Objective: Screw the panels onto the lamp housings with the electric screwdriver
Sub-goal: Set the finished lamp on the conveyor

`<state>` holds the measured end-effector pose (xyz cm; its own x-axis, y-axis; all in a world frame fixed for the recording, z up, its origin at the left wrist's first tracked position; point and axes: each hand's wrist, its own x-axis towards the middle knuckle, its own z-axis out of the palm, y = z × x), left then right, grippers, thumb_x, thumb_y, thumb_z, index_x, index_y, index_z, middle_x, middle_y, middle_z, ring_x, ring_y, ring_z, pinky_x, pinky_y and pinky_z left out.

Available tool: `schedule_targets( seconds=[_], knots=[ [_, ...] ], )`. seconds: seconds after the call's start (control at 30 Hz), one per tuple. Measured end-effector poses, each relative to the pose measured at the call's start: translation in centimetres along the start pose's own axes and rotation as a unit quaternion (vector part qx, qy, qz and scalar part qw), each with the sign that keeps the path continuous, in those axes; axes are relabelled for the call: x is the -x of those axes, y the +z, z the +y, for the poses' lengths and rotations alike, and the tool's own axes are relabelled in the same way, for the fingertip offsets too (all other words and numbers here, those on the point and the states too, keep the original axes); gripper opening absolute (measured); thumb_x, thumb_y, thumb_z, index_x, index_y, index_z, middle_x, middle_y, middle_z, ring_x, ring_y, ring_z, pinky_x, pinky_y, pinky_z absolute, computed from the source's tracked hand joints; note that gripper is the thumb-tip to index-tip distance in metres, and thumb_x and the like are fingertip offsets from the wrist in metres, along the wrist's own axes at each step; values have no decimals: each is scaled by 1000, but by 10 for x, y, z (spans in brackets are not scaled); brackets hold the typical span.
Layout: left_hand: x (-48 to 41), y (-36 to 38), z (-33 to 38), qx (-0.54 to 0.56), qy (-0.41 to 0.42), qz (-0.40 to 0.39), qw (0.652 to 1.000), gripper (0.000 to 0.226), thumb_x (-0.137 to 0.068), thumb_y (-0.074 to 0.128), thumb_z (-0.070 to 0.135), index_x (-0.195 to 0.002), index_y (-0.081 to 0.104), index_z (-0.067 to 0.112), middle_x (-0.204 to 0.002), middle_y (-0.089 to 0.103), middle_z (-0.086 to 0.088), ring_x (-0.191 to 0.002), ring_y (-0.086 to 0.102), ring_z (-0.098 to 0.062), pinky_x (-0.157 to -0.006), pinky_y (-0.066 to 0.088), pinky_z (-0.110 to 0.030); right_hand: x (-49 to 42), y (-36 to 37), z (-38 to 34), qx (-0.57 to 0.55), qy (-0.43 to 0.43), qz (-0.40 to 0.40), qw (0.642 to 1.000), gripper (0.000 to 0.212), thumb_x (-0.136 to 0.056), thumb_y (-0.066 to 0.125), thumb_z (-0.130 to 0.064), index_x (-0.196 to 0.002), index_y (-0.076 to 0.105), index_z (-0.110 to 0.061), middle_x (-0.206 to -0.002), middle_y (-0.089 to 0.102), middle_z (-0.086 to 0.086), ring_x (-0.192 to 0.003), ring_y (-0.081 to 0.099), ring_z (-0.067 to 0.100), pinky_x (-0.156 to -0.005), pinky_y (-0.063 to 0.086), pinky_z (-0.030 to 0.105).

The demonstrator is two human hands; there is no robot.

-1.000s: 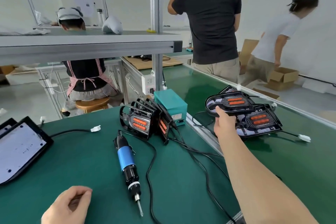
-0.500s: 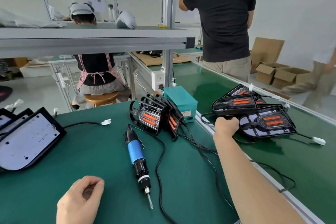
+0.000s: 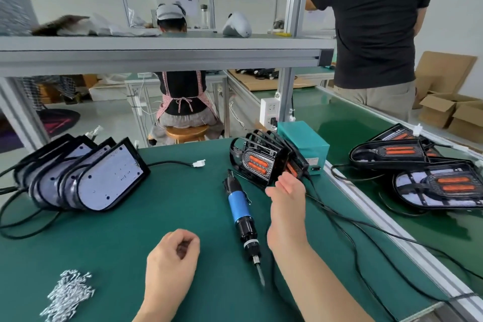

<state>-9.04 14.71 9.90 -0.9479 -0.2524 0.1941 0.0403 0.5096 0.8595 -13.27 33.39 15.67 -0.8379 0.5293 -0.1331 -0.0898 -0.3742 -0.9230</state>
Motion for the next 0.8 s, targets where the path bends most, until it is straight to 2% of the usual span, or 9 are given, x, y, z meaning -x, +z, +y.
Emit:
schedule_targets(
  seconds=[0.1, 0.23, 0.33, 0.43, 0.53, 0.6, 0.63, 0.7, 0.8],
  knots=[
    [1, 0, 1, -3, -5, -1, 1000, 27, -86, 69, 10, -66, 67, 28, -73, 67, 10, -74, 60, -1, -67, 43, -6, 41, 25, 26, 5, 27, -68, 997, 50, -91, 50, 7, -123, 54, -31, -123, 56, -21, -117, 51, -9, -82, 41, 16],
    [1, -1, 4, -20, -7, -4, 1000, 28, -85, 68, 11, -66, 61, 30, -68, 64, 6, -69, 57, -2, -62, 43, -11, 76, 55, 61, 52, 47, -130, 989, 51, -90, 49, 8, -124, 54, -29, -126, 56, -19, -120, 50, -8, -102, 42, 27],
    [0, -2, 3, -8, -35, -9, 999, 26, -82, 66, 10, -62, 54, 21, -63, 58, 1, -55, 45, -8, -54, 38, -20, 80, 67, 78, 104, 42, -153, 982, 49, -89, 49, 8, -124, 54, -26, -127, 56, -13, -120, 51, -5, -103, 42, 26],
    [-1, -3, 1, -12, -29, -17, 999, 19, -82, 66, 12, -66, 56, 16, -67, 60, 0, -58, 44, -11, -55, 39, -23, 76, 69, 88, 149, 17, -163, 975, 45, -89, 50, 7, -123, 55, -23, -125, 57, -9, -120, 53, 2, -106, 43, 30],
    [-1, -2, -1, -32, -7, -19, 999, 12, -86, 64, 14, -74, 63, 16, -71, 61, 2, -64, 51, -13, -60, 43, -25, 69, 65, 93, 181, -33, -180, 966, 34, -92, 55, 5, -111, 60, -22, -116, 64, -6, -111, 61, 5, -96, 47, 22],
    [0, -1, -1, -26, -7, -10, 1000, 18, -87, 63, 12, -70, 60, 20, -72, 60, 4, -63, 49, -9, -59, 42, -20, 66, 62, 96, 198, -57, -194, 959, 25, -94, 60, 1, -101, 66, -22, -104, 70, -7, -100, 65, 6, -90, 50, 23],
    [-1, -2, -1, -20, -4, 6, 1000, 21, -87, 63, 10, -71, 60, 22, -76, 59, 7, -67, 51, -7, -63, 41, -16, 65, 61, 97, 206, -65, -201, 955, 24, -94, 61, 0, -97, 68, -22, -99, 72, -7, -96, 66, 5, -88, 51, 23],
    [-7, -9, -1, -29, 28, 78, 996, 19, -86, 67, 2, -86, 68, 21, -97, 58, 10, -89, 52, -7, -77, 37, -9, 65, 59, 99, 216, -77, -216, 949, 25, -93, 61, 1, -94, 69, -22, -94, 73, -10, -93, 67, 3, -84, 51, 19],
    [-43, -38, 1, -104, 70, 198, 972, 30, -83, 70, -1, -111, 68, 12, -124, 52, 0, -114, 40, -19, -99, 31, -21, 65, 58, 102, 214, -81, -227, 947, 28, -92, 59, 4, -91, 70, -22, -92, 71, -17, -89, 65, -1, -78, 47, 9]
  ],
)
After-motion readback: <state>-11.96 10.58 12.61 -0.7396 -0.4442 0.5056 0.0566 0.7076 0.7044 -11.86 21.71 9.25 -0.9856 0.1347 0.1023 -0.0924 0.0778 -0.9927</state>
